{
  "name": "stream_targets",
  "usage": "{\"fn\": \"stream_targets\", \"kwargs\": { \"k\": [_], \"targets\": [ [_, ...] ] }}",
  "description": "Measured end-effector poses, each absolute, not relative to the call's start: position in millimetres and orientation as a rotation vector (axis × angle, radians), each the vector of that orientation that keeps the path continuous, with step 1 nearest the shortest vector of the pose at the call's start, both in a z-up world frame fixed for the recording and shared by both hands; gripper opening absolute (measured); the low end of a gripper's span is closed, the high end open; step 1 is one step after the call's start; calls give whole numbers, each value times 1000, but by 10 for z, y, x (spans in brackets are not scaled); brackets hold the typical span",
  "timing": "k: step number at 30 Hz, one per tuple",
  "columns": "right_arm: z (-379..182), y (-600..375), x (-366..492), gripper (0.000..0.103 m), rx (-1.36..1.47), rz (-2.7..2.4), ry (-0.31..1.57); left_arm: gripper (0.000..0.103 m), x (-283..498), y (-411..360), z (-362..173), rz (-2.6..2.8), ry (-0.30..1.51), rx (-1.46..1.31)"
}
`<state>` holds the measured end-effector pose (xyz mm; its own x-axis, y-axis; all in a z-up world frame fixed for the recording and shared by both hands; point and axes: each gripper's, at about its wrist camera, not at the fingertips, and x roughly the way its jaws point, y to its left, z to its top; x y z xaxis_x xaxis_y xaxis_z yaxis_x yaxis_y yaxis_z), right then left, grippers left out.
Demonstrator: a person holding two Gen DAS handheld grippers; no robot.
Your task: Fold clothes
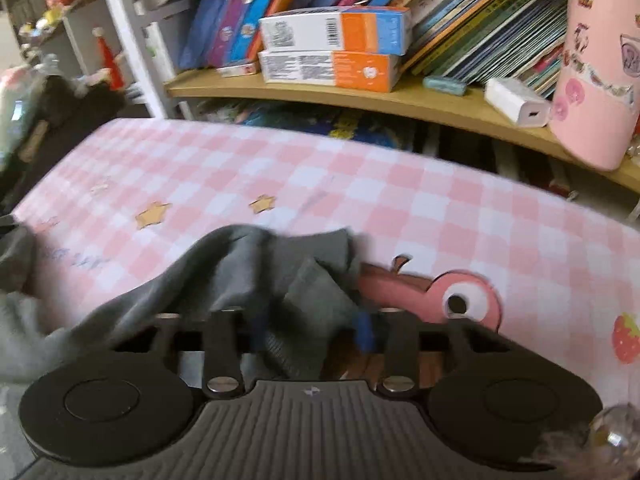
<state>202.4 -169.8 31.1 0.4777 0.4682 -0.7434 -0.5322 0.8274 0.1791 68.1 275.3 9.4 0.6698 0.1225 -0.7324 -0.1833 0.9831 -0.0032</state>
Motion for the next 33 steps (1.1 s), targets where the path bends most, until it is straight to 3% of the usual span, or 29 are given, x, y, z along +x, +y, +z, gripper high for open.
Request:
{"fn": "stream_targets", "kwargs": {
  "k": [1,2,4,9,13,16,20,30,33],
  "targets": [
    [329,-1718,1988,21,-77,617,883,28,654,2768,98,155,816,-107],
    [346,-1739,1948,18,-82,614,878,17,631,2782,115,155,806,-118],
    [411,-1828,1873,14,-62,598,847,10,578,2832,187,175,759,-145],
    [628,-2397,1812,13,172,497,718,9,342,3227,452,354,508,-347],
    [420,-2571,1838,14,192,439,811,31,424,3252,320,412,568,-313],
    [277,-2581,1748,18,166,416,838,63,444,3167,243,443,580,-251],
    [265,-2635,1657,33,159,386,822,65,332,3030,287,421,546,-198],
    [257,-2549,1615,27,-79,253,742,65,42,2500,392,252,511,-58],
    [342,-2660,1537,27,-26,228,725,76,-112,2413,408,236,523,-42]
  ]
}}
